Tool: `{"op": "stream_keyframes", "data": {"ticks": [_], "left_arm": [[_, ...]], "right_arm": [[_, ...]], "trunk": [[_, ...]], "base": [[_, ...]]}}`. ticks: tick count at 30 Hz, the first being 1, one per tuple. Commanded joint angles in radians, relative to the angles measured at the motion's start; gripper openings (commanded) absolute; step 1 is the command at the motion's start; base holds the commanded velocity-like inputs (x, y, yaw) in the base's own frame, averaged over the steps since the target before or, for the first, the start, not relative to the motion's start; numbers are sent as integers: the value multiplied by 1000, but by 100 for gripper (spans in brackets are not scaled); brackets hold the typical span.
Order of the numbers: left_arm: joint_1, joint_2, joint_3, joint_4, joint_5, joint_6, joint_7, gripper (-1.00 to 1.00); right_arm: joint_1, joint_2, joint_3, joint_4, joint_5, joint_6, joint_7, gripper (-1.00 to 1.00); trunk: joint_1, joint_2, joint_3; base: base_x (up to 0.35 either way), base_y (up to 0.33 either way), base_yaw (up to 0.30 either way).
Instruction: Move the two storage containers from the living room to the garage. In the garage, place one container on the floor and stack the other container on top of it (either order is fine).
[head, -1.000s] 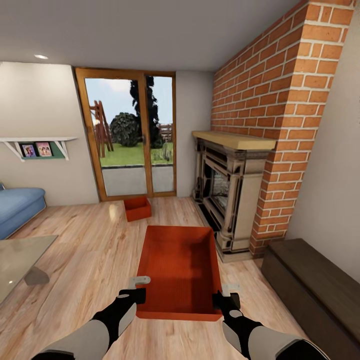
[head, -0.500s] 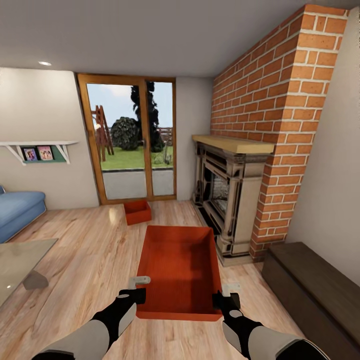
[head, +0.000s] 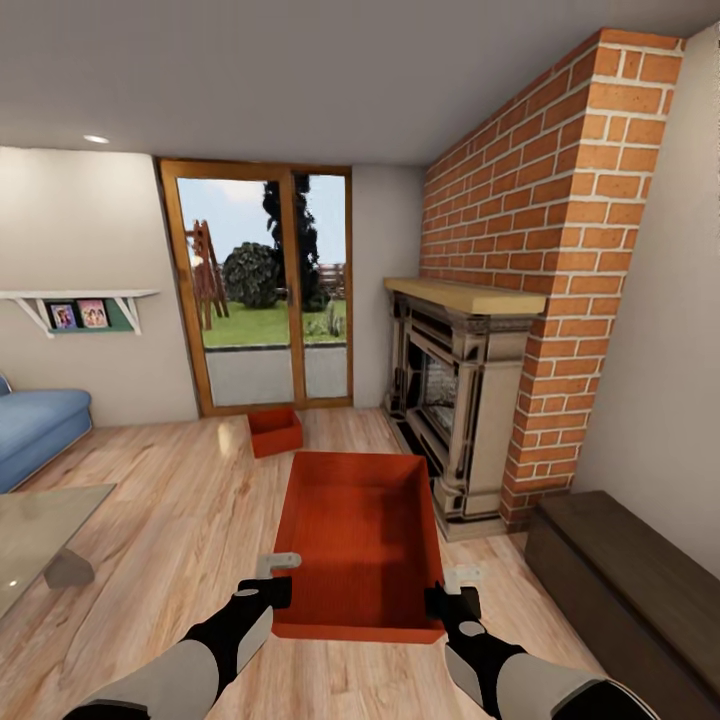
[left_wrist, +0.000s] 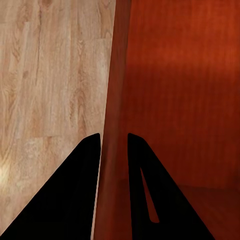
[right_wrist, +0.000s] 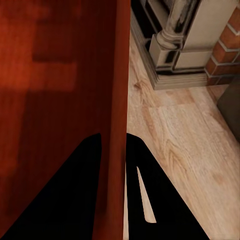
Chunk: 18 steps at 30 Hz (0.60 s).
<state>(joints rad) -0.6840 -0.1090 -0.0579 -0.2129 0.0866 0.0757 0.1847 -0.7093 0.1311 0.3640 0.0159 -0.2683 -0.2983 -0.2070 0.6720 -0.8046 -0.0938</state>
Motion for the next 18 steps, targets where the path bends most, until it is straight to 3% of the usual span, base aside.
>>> {"op": "stream_keyframes", "data": {"ticks": [1,18], "left_arm": [[0,10,16,-1,-1,7,25,-100],[0,9,15,0,-1,7,25,-100]], "right_arm": [[0,0,-28,-3,14,-2,0,-100],[2,0,-28,-4,13,-1,0,-100]], "trunk": [[0,-1,0],[0,-1,19]], "base": [[0,0,0],[0,0,0]]}}
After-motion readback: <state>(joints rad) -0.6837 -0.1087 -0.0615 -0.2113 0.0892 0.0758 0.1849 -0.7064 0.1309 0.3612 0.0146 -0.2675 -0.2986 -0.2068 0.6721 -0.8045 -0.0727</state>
